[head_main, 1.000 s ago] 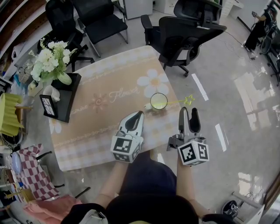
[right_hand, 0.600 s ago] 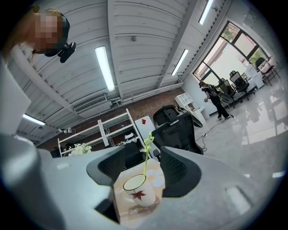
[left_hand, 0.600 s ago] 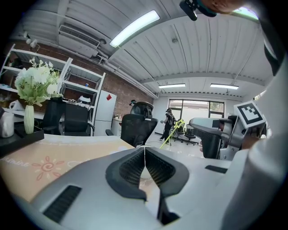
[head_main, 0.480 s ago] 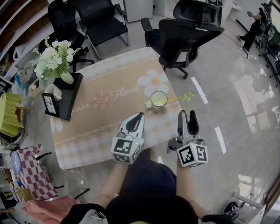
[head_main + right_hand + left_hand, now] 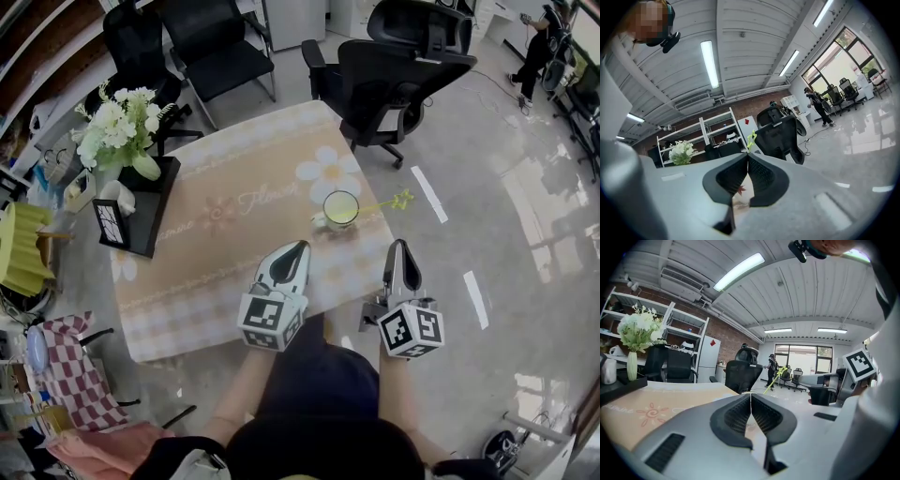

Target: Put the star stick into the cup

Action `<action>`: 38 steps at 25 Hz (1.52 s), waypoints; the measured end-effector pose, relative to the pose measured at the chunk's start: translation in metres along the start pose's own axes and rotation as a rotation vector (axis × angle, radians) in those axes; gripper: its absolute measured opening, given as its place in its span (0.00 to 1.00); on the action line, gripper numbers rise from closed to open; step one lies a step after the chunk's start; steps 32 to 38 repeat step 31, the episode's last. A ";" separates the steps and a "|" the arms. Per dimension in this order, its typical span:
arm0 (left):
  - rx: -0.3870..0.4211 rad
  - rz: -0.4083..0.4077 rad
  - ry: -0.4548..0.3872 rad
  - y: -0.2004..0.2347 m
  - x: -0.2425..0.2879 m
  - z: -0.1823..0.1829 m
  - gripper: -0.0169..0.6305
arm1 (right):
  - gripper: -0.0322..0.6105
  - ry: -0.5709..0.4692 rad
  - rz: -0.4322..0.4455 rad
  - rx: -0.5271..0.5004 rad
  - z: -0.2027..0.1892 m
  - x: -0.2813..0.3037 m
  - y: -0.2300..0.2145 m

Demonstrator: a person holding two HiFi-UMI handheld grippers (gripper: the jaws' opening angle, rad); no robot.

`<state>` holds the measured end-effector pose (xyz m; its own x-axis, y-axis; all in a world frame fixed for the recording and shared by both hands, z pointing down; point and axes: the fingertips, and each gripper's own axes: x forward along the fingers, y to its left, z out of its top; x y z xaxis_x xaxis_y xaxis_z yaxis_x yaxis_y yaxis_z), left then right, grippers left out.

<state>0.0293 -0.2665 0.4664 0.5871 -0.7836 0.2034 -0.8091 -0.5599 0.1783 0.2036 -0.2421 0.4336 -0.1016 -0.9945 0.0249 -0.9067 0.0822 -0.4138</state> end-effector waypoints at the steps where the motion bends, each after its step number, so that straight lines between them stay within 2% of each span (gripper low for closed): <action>1: 0.000 -0.001 -0.001 0.000 0.000 0.001 0.05 | 0.05 0.015 -0.002 -0.011 -0.003 0.000 0.000; 6: -0.001 0.001 -0.012 0.002 -0.001 0.003 0.05 | 0.05 0.062 -0.012 -0.108 -0.013 0.001 0.001; 10: -0.002 0.003 -0.014 0.004 -0.001 0.004 0.05 | 0.05 0.077 -0.020 -0.141 -0.017 0.003 0.000; 38: -0.013 0.000 -0.018 0.005 0.006 0.004 0.05 | 0.05 0.082 -0.049 -0.194 -0.011 0.005 -0.006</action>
